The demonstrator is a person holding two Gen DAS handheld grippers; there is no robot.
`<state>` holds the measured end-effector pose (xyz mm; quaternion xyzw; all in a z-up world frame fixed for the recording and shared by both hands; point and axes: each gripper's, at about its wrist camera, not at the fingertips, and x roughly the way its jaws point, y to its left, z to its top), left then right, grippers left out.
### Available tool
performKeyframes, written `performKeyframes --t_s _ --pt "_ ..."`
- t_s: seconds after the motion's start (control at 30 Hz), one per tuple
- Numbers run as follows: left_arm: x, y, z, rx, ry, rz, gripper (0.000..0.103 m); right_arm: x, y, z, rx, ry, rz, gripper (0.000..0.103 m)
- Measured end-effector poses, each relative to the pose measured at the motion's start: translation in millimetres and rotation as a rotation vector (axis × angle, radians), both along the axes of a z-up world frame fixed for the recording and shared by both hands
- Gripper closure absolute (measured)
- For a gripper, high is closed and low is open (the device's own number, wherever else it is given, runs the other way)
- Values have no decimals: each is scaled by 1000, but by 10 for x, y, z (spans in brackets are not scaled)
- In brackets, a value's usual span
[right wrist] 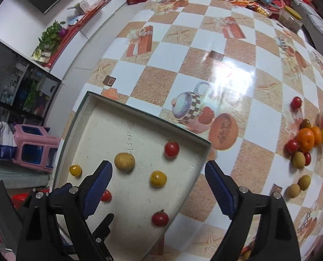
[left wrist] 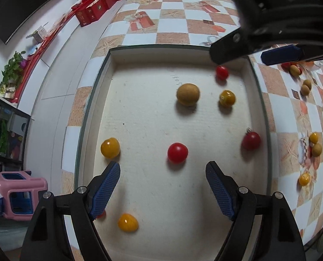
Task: Organize fruits
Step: 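Open both tools to drop the red tomatoes into the tray, then close the left tool on a yellow cherry tomato while the right tool grasps another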
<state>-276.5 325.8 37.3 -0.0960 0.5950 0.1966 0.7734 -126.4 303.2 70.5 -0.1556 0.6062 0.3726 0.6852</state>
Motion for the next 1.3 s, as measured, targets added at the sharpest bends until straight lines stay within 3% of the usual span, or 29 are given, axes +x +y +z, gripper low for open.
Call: performKeyframes --t_s 0.23,0.57,0.77,1.0,1.2,1.3 --pt "-10 -269 141 6 -21 -57 21 54 -602 56 -7 2 -115 13" --pt "128 -807 331 1 -54 -196 21 68 -1847 -141 -87 48 -351 13" --pt "239 -1236 315 -38 -54 -295 21 123 -2333 -242 -122 70 -429 13" --pt "344 -1680 178 -68 -34 -376 21 181 -2450 -314 -129 87 -412 13" --pt "413 -1892 42 -48 -23 -393 21 223 -2314 -359 -105 106 -334 15" --pt "385 -1859 22 -51 -24 -351 21 229 -2205 -420 -101 123 -274 37"
